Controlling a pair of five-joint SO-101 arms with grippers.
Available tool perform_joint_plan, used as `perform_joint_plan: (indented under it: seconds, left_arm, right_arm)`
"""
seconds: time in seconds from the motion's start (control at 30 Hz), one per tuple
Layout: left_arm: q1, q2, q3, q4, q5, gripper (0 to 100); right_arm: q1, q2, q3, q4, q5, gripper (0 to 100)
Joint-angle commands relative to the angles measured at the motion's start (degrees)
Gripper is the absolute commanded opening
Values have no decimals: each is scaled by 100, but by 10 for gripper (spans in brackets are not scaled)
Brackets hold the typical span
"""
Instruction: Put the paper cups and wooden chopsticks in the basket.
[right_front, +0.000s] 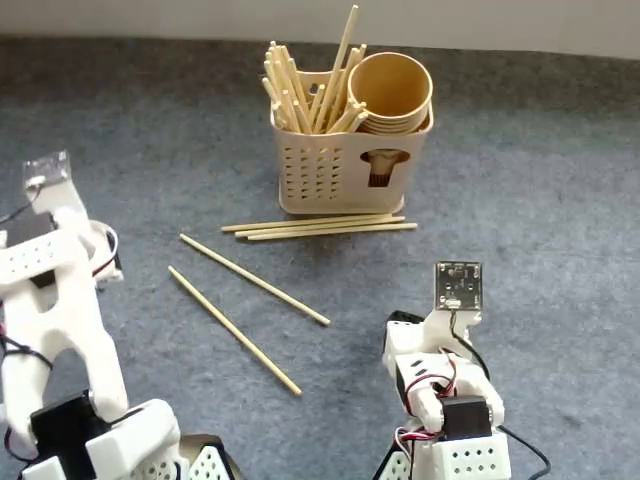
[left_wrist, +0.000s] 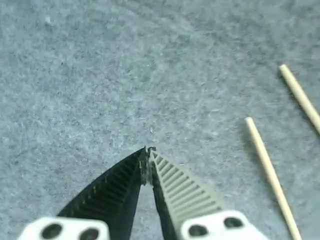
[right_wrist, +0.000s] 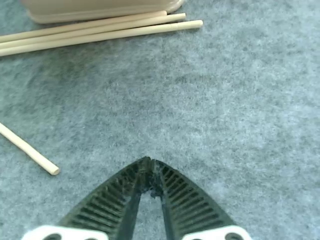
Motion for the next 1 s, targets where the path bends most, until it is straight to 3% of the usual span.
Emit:
perform_joint_plan:
  seconds: [0.0,0.2,0.37,0.7,0.97]
  left_arm:
    - [-382,-215,655,-695,-70,25]
    - [-488,-215,1288,-1257,-264,24]
    - [-338,-347,1631,-1530,-369,25]
    - [-180,-1068,2255,-1881,-510,25]
    - [-180,-1147,2299,-1908,-510,27]
  right_arm:
    - [189,-127,251,145,44,9]
    - [840,-127,-593,207,1899,6]
    - [743,-66,-1007,338,2268,10]
    - [-242,57,-2598,945,2303,11]
    - [-1156,2484,-3916,954,2295,23]
